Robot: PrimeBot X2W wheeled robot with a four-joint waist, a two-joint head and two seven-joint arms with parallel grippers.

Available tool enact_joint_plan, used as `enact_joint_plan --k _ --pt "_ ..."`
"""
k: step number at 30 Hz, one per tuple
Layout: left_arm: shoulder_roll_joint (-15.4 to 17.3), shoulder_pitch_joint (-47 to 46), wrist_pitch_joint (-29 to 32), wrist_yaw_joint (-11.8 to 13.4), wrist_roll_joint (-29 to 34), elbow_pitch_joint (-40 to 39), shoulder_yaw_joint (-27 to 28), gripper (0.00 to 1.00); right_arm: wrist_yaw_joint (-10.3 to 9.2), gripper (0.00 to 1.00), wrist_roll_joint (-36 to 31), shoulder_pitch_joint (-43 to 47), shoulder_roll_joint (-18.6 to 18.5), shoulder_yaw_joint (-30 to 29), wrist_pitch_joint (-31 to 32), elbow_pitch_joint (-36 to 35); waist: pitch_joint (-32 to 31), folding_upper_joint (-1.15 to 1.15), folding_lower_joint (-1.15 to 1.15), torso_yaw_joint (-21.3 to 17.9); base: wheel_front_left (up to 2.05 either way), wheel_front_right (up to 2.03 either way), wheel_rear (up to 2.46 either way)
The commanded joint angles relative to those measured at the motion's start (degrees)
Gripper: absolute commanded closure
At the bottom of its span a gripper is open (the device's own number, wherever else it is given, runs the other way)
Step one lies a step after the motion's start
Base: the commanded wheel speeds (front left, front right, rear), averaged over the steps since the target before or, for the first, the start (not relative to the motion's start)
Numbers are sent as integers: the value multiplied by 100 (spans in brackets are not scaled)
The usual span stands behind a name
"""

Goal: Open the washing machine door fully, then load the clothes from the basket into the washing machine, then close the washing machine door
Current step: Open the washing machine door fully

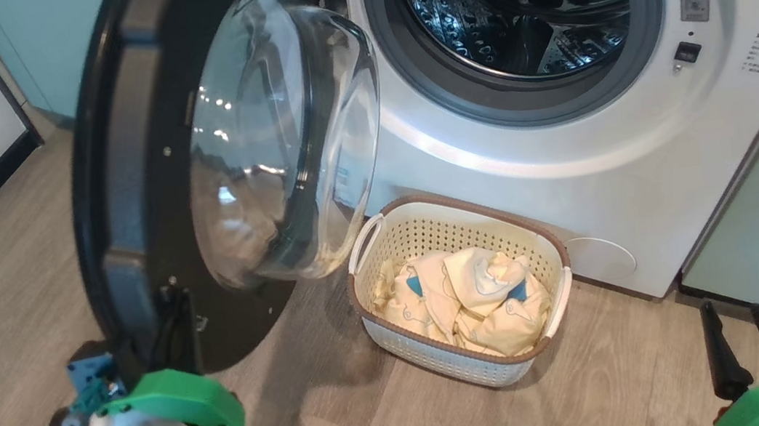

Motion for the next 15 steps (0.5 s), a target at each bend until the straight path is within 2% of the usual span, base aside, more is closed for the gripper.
enact_joint_plan --k 1,15 --pt "201 -269 -60 62 -49 -83 352 100 -16 0 5 -138 -116 131 -56 -147 20 0 0 4 0 0 0" --pt "243 -615 -159 -32 -297 533 929 100 -16 0 22 -252 -147 185 -56 -137 230 0 0 -203 0 0 0"
